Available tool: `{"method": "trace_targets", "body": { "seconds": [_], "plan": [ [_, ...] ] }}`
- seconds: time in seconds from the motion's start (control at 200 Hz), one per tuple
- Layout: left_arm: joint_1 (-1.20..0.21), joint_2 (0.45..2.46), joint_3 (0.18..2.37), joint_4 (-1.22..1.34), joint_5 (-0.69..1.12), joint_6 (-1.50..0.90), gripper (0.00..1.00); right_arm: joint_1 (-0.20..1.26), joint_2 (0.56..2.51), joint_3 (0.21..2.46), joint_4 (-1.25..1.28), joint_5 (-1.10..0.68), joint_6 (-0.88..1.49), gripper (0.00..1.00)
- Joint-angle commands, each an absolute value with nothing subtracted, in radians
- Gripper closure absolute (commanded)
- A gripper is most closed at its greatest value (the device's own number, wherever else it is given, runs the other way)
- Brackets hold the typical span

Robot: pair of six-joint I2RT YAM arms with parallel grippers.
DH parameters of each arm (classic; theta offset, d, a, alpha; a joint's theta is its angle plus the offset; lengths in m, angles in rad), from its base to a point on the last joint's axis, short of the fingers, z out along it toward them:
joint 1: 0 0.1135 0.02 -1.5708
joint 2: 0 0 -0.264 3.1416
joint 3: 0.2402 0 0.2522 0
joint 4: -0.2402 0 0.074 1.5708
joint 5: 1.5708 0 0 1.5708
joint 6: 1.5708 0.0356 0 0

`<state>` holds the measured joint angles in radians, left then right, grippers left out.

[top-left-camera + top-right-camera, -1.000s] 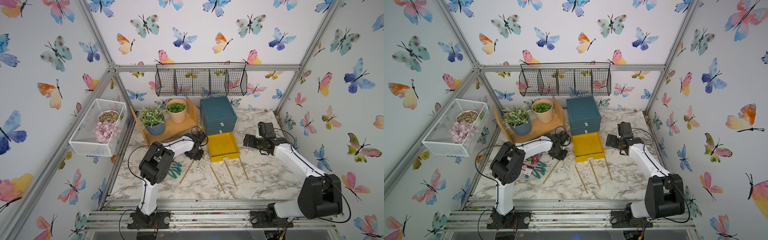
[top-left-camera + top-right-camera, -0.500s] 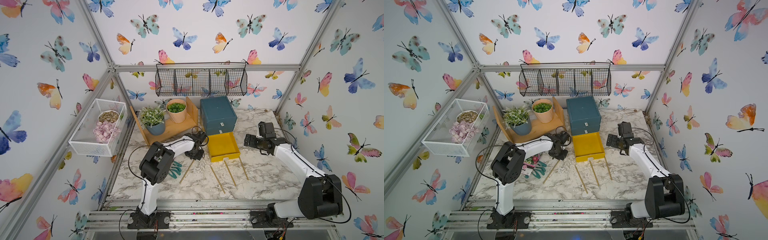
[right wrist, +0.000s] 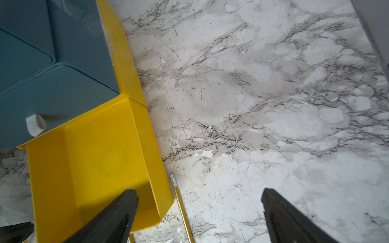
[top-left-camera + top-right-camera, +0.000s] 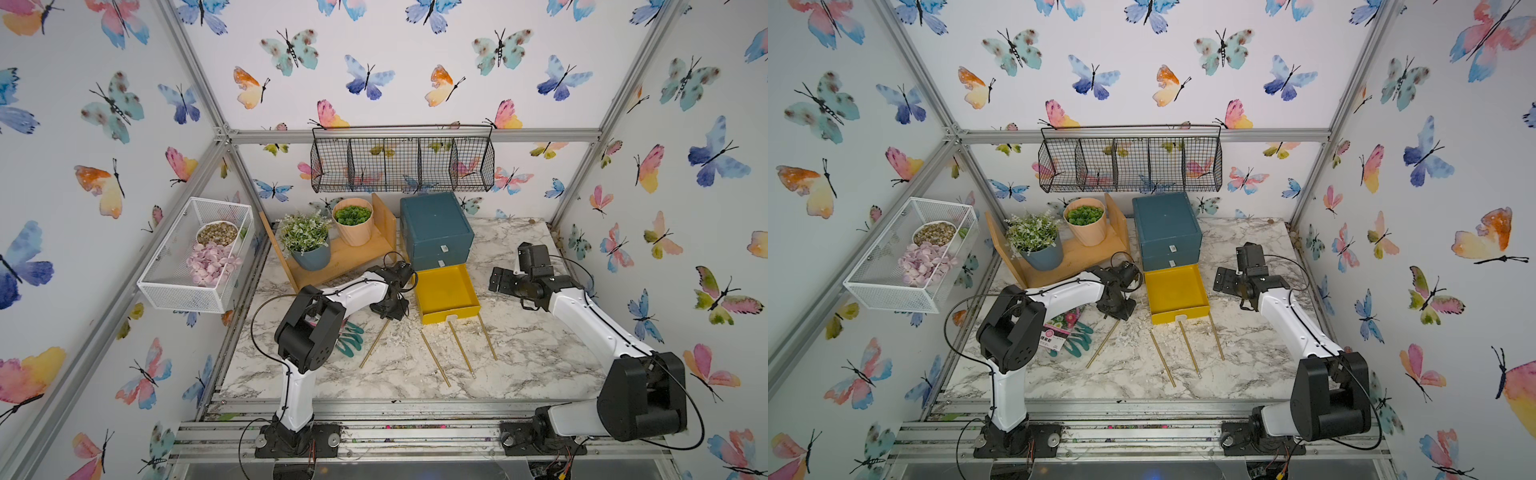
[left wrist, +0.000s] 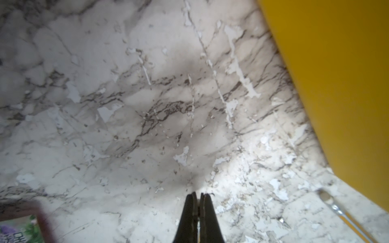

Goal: Please place the pencils in the drawer according to their color
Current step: Pick up the pencil from the center of the board.

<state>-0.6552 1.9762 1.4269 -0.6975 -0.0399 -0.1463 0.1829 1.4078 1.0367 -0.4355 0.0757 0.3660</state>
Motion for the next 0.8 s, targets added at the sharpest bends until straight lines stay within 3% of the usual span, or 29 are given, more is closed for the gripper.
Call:
{"method": "trace_targets", "body": {
  "seconds": [0.0,0.791],
  "plan": [
    [-0.660,1.931,1.439,-0.722,-0.025,-0.149,1.00,0.184,1.381,1.025,-0.433,0.101,0.367,0.02],
    [-0.704,1.864,1.593,-0.781,-0.007,-0.154,1.00,0.184,1.360,1.018,-0.430,0.126,0.371,0.01]
  ]
}}
